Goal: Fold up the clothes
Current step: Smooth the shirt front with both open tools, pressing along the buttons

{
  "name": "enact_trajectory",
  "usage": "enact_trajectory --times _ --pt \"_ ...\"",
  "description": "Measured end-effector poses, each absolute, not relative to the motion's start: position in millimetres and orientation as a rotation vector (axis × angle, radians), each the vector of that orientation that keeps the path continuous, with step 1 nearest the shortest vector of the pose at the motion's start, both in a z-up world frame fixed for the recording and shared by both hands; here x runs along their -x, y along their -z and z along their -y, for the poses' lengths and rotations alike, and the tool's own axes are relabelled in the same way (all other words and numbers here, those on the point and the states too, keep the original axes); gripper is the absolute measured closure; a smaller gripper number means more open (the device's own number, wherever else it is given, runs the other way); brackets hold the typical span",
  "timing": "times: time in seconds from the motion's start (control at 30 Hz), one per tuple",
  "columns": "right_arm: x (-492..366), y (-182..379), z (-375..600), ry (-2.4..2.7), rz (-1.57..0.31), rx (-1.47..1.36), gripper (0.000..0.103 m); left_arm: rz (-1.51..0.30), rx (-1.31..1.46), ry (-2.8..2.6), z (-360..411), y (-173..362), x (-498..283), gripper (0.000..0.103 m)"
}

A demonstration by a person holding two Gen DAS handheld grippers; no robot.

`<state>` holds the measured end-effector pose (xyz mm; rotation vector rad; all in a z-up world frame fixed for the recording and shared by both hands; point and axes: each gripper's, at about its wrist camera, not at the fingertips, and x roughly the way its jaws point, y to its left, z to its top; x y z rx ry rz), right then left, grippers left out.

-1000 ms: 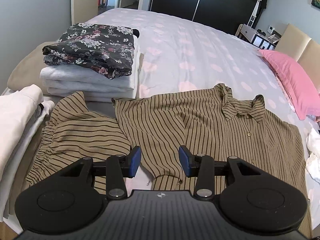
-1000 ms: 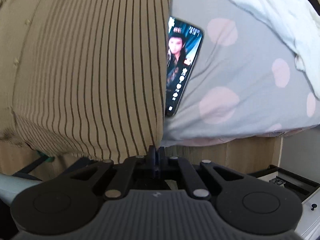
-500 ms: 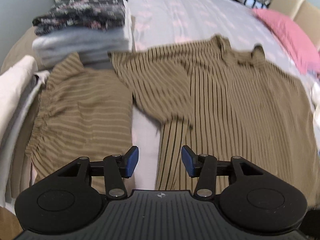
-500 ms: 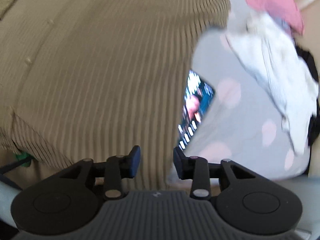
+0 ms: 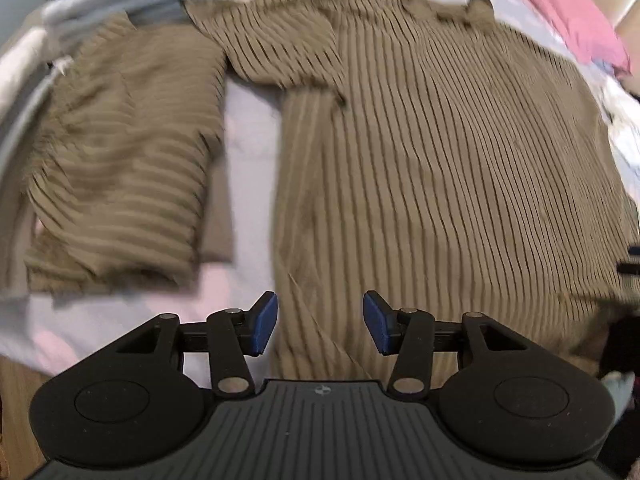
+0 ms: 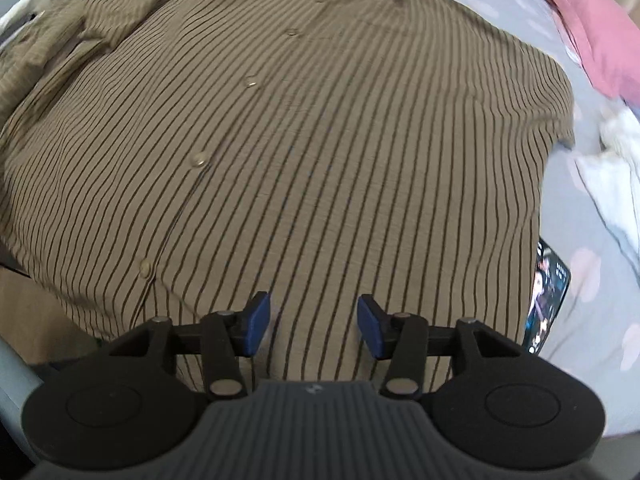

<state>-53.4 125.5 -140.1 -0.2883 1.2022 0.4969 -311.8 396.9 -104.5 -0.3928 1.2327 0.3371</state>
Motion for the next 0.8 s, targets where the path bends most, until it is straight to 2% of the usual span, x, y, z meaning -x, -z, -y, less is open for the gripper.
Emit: enact_trajectory --times 0.23,0.27,0.3,0.33,0.4,0.47,0.63,0.8 --pt "60.3 143.3 -128.2 -0.523 -1.194 0.301 0.051 -1.371 0.399 -0.385 -383.4 131.4 312.2 0.059" --pt "60.8 143.8 -128.8 -0.523 -1.194 0.304 0.051 -1.397 0.377 -0.412 -384.6 136.5 311.1 0.063" --pt "61.3 144.3 -129.3 -0.524 -1.194 0.306 0.051 -1.422 0.356 -0.439 -385.9 141.2 310.1 0.073" --pt "61.8 144.7 -129.8 -0.524 -1.194 0.309 0.051 -1.439 0.336 -0.459 -386.8 144.5 309.6 0.078" --pt "62.9 145.7 -130.9 -0.526 -1.193 0.314 0.050 -1.438 0.335 -0.441 -386.5 144.7 309.8 0.095" --pt "63.9 146.7 -132.0 -0.527 -1.193 0.319 0.050 -1.417 0.379 -0.383 -385.9 139.8 311.1 0.103" --pt "66.4 149.0 -134.7 -0.530 -1.192 0.332 0.050 -1.297 0.574 -0.199 -394.4 105.6 321.5 0.103" --pt "68.3 149.9 -140.2 -0.543 -1.187 0.348 0.050 -1.295 0.505 -0.247 -399.1 83.3 328.9 0.103"
